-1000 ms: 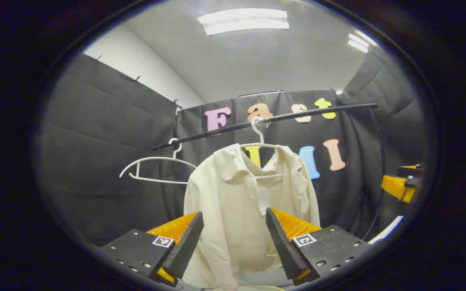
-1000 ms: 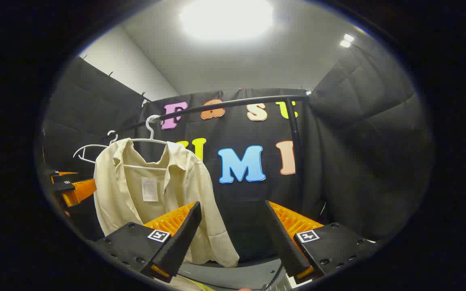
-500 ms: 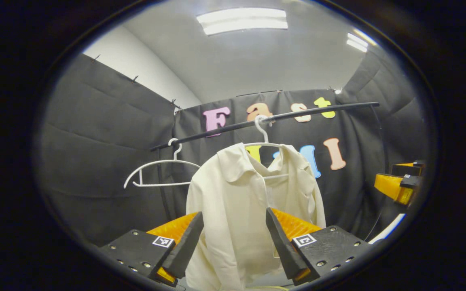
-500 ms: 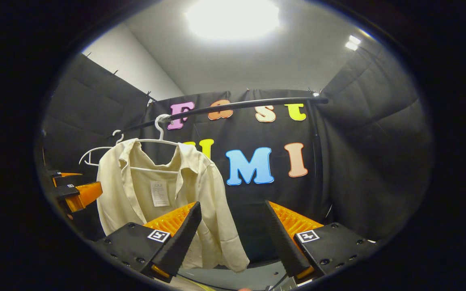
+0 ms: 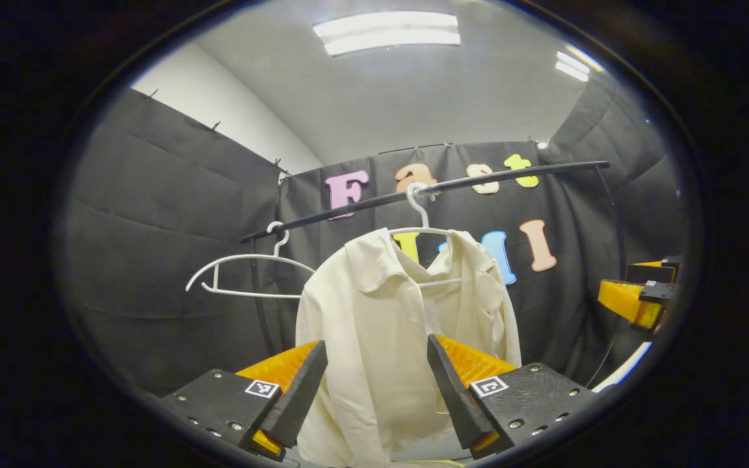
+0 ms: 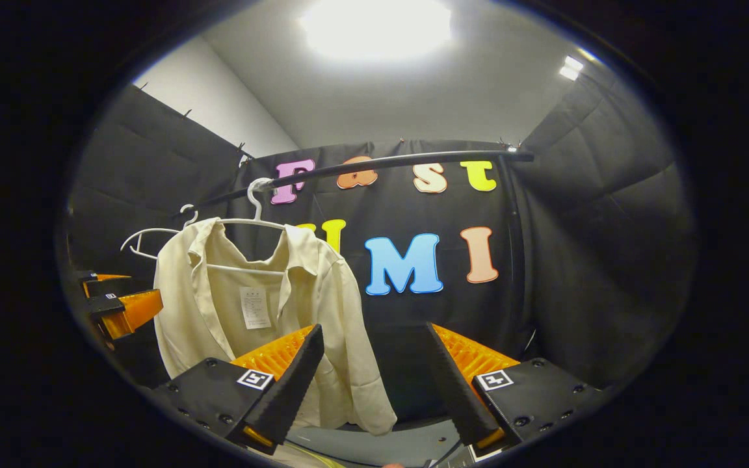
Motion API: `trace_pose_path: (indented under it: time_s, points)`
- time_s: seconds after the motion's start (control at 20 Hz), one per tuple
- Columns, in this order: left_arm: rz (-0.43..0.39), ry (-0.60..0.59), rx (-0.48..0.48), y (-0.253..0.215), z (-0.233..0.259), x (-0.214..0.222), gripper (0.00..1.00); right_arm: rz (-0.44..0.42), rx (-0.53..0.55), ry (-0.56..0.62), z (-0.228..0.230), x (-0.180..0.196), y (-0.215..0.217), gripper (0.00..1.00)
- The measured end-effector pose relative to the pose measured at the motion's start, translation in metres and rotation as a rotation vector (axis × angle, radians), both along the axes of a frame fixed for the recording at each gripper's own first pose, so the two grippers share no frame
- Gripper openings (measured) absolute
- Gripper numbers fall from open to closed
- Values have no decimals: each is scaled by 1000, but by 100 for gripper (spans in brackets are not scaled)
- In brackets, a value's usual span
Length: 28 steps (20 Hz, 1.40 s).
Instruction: Grasp the clothes on the hanger with both hands and then place them into the laundry hamper below.
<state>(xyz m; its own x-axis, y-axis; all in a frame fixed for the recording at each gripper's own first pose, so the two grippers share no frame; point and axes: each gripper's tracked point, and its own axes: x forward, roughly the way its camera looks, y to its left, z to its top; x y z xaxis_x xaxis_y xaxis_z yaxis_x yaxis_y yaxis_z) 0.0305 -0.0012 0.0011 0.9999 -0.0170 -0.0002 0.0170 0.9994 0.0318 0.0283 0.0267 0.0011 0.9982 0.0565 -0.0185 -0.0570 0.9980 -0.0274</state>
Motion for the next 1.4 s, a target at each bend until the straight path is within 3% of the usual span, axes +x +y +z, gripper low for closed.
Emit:
trace_pose_path:
  time_s: [0.3, 0.5, 0.8, 1.1, 1.4]
  points:
    - [26, -1, -11, -15, 5, 23, 90, 132, 19, -3, 6, 20, 33, 97]
    - [51, 3, 33, -25, 3, 51, 92, 227, 32, -3, 7, 40, 57, 98]
    - [94, 23, 66, -29, -3, 89, 92, 307, 62, -9, 8, 79, 86, 97]
    - [172, 43, 70, -22, -12, 116, 92, 328, 68, -13, 7, 127, 114, 96]
    - [208, 36, 90, -19, -17, 135, 90, 291, 89, 7, -6, 172, 126, 97]
